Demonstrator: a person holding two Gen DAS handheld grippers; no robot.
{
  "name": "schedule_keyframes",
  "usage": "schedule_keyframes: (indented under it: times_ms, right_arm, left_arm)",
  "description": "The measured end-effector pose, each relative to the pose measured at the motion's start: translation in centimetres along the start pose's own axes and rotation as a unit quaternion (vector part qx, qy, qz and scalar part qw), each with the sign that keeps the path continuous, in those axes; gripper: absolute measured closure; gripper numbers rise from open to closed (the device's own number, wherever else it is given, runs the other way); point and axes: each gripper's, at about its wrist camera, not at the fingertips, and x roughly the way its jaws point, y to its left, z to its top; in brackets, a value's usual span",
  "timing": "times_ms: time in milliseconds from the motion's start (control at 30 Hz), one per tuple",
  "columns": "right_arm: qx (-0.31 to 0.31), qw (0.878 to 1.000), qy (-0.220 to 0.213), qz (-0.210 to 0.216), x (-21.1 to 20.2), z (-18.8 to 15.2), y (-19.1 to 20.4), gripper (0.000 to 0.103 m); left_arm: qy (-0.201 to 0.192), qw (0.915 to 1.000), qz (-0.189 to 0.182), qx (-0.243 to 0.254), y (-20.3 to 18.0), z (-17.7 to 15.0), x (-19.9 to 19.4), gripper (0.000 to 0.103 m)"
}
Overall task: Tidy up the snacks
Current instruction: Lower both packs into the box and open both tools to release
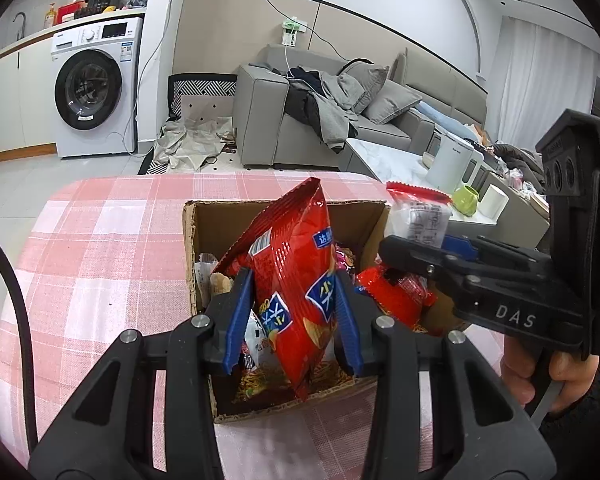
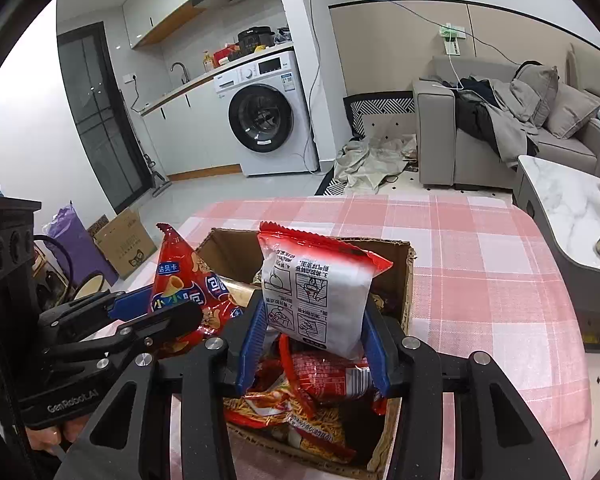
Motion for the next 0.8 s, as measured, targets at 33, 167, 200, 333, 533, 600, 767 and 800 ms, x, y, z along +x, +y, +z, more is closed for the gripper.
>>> schedule_keyframes:
  times_ms: [33, 167, 200, 333, 533, 600, 767, 800]
  right_arm:
    - [0.0, 1.0, 0.003, 0.001, 0.2, 0.1, 0.0, 0.058]
    - [-0.007, 1.0, 0.005, -0.003, 0.8, 0.4, 0.0, 0.057]
    - [-0.01, 1.0, 0.005, -0.004, 0.8, 0.4, 0.2, 0.056]
    - [-0.02, 1.0, -0.002, -0.012, 0.3, 0.3, 0.1, 0.047]
    - [-0.013, 1.0, -0.012, -0.019, -0.7, 0.3, -0.8, 0.033]
    - [-0.009, 1.0, -0.012, -0.02, -0.8, 0.2, -1.1, 0.03]
    - [-0.001, 1.0, -0.015, -0.02, -1.5, -0.3, -1.9, 0.023]
    - [0.0, 1.0, -0.016, -0.019, -1.7, -0.6, -1.9, 0.019]
  left_arm:
    - [0.001, 1.0, 0.001, 0.001, 0.0, 0.0, 0.3, 0.066]
    - [0.006, 0.9999, 0.005, 0.008, -0.3, -0.4, 0.9, 0.066]
    - [0.006, 0.9999, 0.005, 0.01, -0.4, -0.4, 1.0, 0.066]
    - [0.007, 0.9999, 0.002, 0.011, -0.8, -0.6, 1.4, 0.066]
    - [0.013, 0.9998, 0.001, 0.017, -0.7, -0.4, 2.7, 0.066]
    - [0.014, 0.9997, 0.003, 0.019, -0.6, -0.3, 3.1, 0.066]
    - [0.022, 0.9997, 0.001, 0.011, -0.6, 0.2, 3.6, 0.066]
    - [0.022, 0.9997, 0.001, 0.009, -0.5, 0.3, 3.5, 0.066]
